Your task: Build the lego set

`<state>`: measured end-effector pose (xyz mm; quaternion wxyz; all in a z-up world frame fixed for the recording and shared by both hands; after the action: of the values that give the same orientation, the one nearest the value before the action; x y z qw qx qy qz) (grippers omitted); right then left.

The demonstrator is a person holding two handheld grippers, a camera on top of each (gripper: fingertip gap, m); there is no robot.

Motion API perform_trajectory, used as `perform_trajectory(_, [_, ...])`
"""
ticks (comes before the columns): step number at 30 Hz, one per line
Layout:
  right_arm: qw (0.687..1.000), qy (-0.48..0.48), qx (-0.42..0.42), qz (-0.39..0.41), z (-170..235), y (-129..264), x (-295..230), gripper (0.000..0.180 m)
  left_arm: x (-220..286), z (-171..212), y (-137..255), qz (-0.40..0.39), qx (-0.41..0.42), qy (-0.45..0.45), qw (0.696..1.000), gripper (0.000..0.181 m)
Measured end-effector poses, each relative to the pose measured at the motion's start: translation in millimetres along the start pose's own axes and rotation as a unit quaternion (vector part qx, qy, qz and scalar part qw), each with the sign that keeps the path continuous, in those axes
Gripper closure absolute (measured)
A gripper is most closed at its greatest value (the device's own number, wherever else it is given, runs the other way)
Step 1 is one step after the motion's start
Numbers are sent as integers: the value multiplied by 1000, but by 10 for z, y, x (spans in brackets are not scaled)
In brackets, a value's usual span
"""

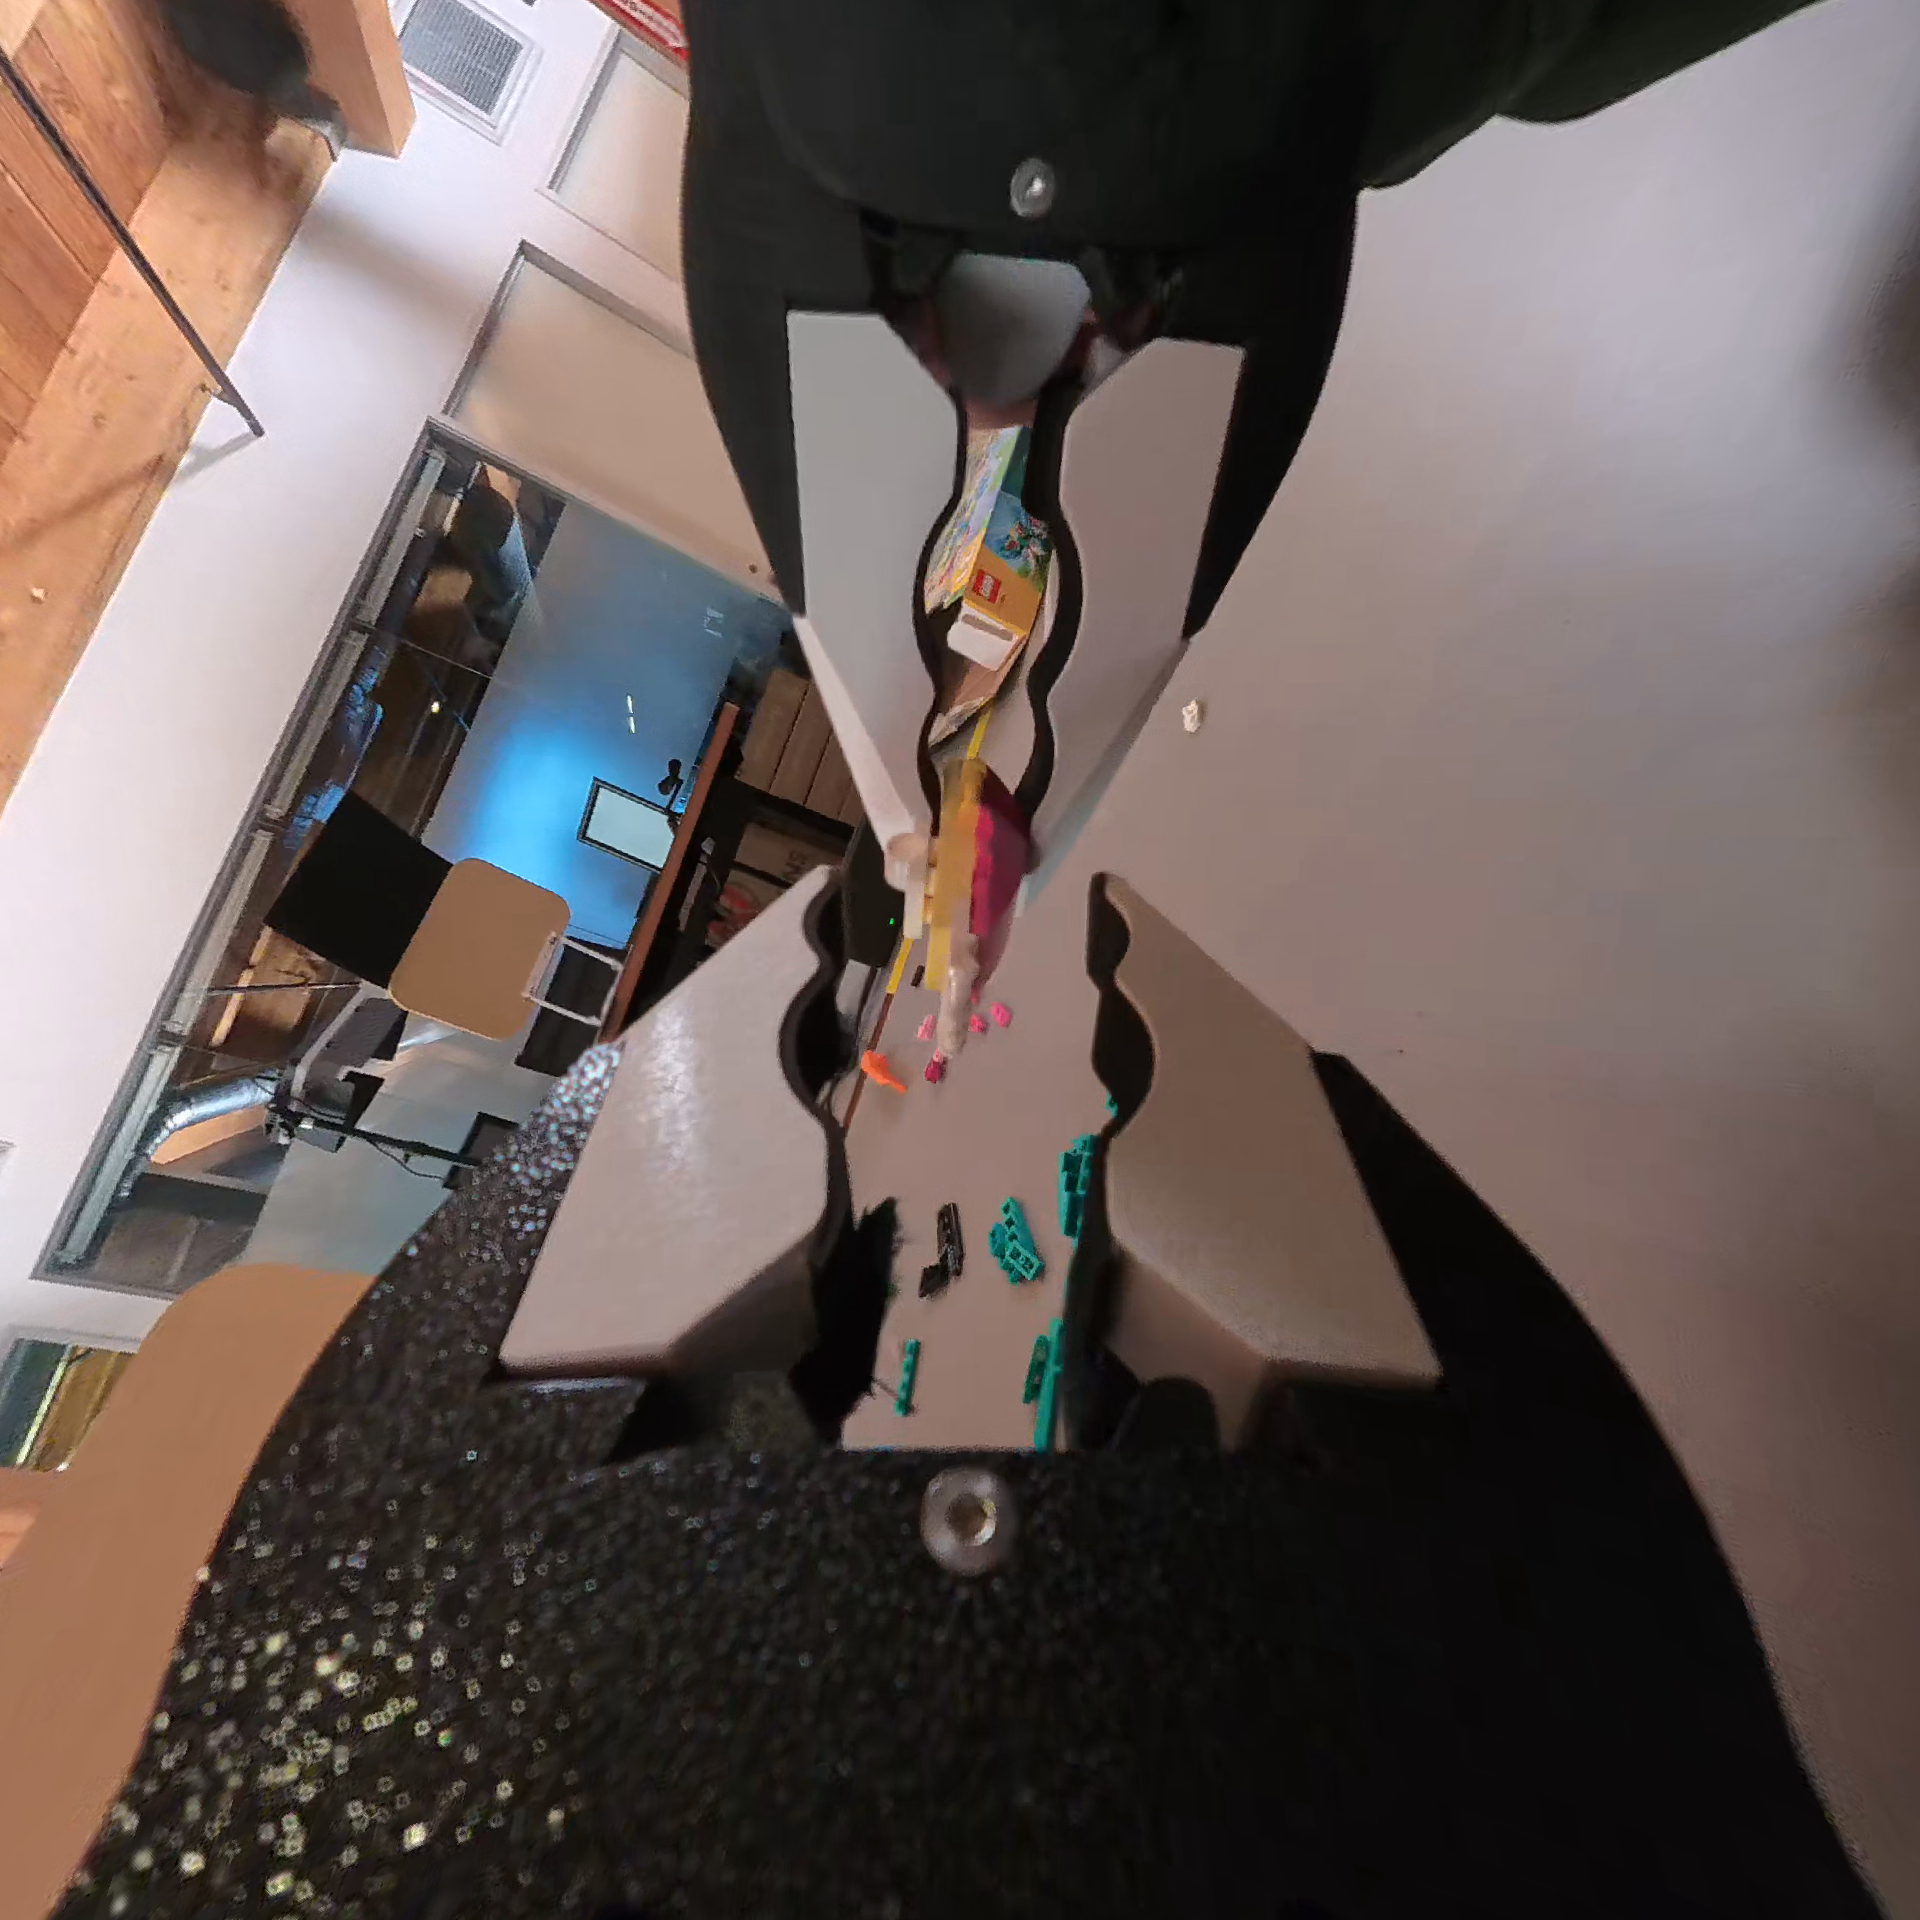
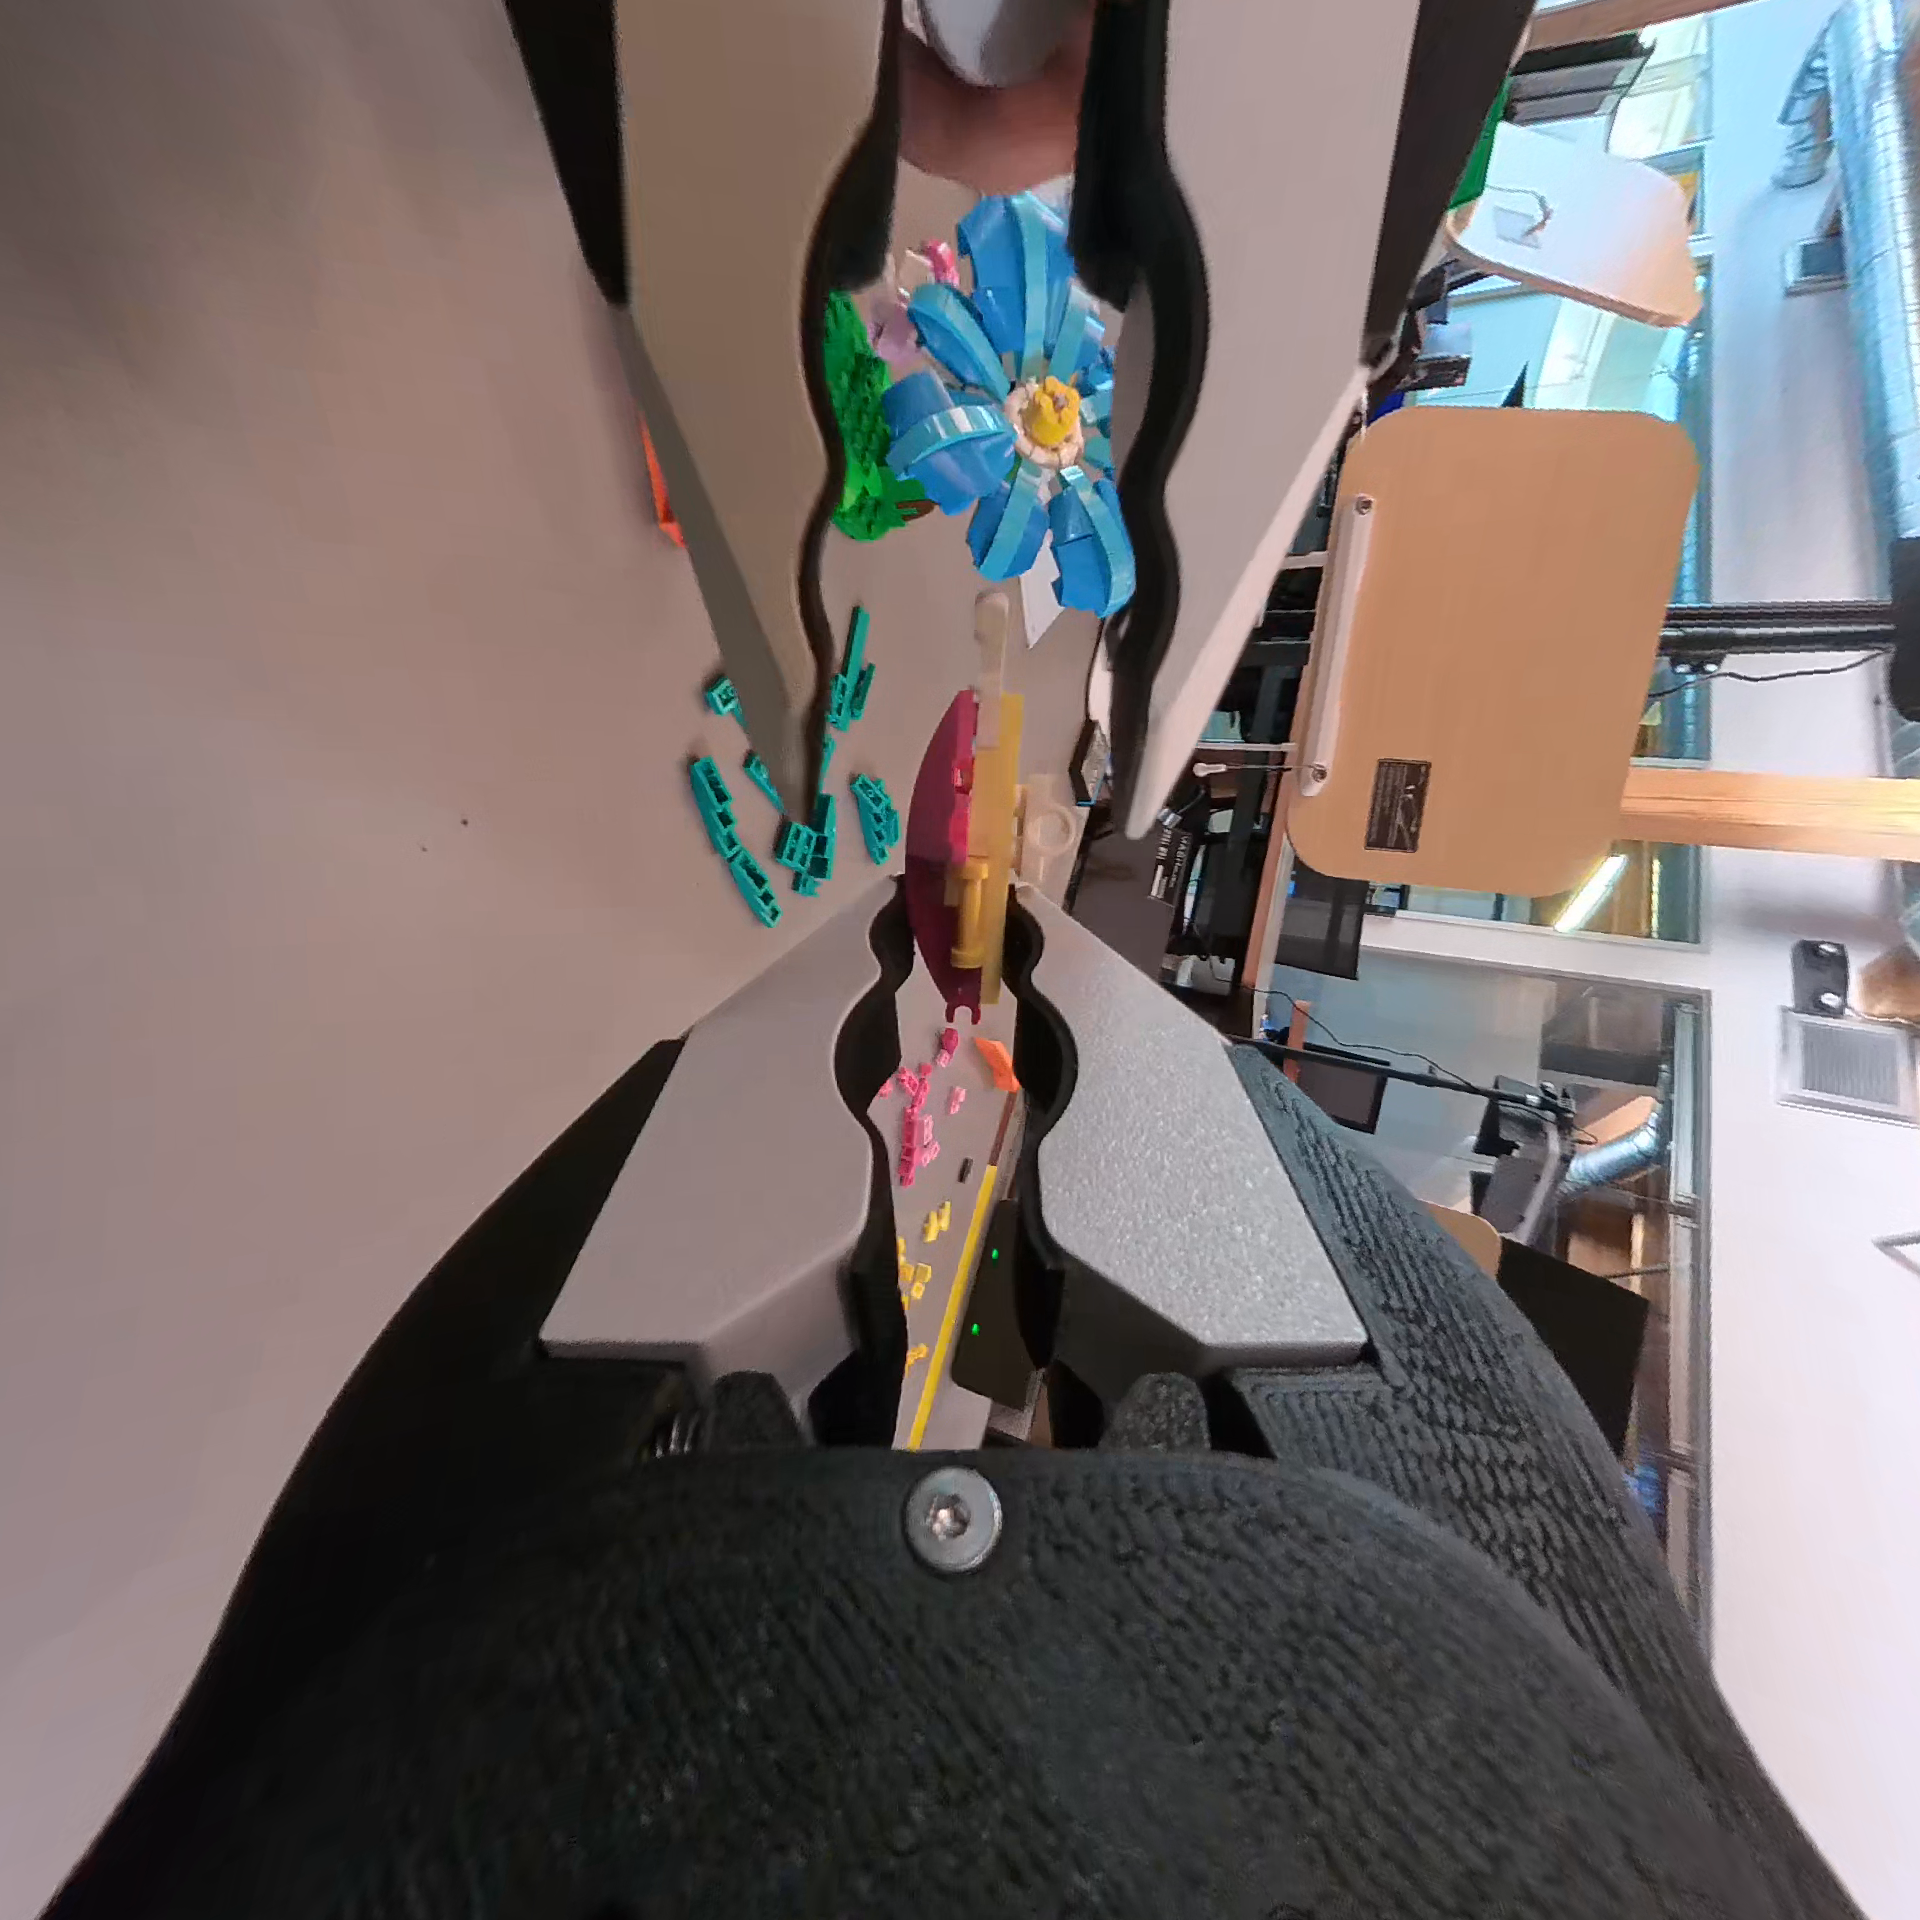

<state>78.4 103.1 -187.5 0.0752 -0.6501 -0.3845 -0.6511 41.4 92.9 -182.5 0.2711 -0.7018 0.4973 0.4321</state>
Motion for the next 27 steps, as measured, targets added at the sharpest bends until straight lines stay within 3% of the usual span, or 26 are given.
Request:
perform_trajectory(1, [1000,-1,-1,-3,-2,-3,-8,165,8,-10,-7,0,1,-4,1000,141])
perform_trajectory(9, [1000,-10,-4,-22,-19,-17,-41,165,36,3,-47,-12,-13,-25,1000,157])
perform_trajectory(27, [999,-42,-1,9,-49,-32,59,161,-39,6,19,-31,-25,0,999,158])
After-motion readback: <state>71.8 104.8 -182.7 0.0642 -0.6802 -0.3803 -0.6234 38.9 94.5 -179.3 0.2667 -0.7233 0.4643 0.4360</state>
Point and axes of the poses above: each gripper's, where its closed fingertips meet, y back along the fingers, z out of its underside, x = y × z across the jaws, the point moved 3 cm from there along y, back along the fingers, and after that the axes turned 7 degrees about x, right-handed, at the moved point
